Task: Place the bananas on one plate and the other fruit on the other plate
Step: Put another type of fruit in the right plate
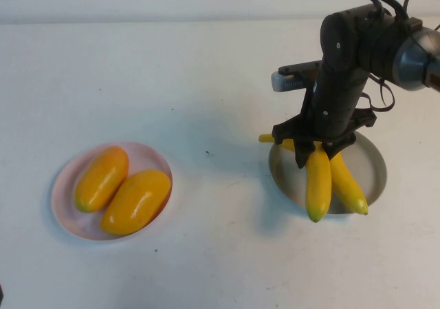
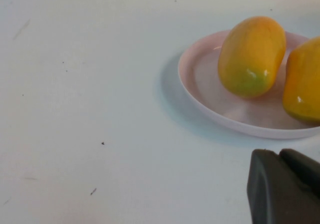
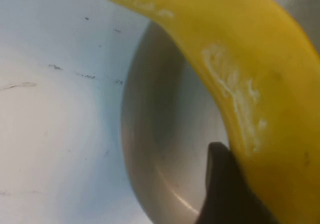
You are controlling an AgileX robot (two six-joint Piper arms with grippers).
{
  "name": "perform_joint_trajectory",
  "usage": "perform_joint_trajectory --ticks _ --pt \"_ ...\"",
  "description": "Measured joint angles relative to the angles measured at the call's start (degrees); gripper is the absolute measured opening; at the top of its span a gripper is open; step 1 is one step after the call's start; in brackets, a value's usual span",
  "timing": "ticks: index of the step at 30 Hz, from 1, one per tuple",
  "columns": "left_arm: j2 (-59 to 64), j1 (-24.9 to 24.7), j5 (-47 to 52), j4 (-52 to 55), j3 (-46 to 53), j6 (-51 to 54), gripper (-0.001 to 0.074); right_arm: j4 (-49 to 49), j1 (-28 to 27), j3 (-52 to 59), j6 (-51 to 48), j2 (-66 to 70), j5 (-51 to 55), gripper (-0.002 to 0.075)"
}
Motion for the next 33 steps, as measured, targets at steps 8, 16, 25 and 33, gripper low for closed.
perform_joint_trajectory --ticks 8,16,25,33 --pt "0.0 0.0 0.0 0.0 0.0 0.0 -0.0003 0.0 0.0 0.0 0.0 0.0 0.0 0.0322" --pt "0.0 0.0 0.0 0.0 0.0 0.0 -0.0003 0.0 0.0 0.0 0.0 0.0 -0.1 0.0323" --pt "0.0 0.0 0.0 0.0 0.0 0.0 -0.0003 3.9 0.0 0.0 0.0 0.0 -0.1 0.0321" --pt "0.0 0.0 0.0 0.0 0.0 0.0 -0.0003 2.8 0.0 0.0 0.0 0.1 -0.1 0.0322"
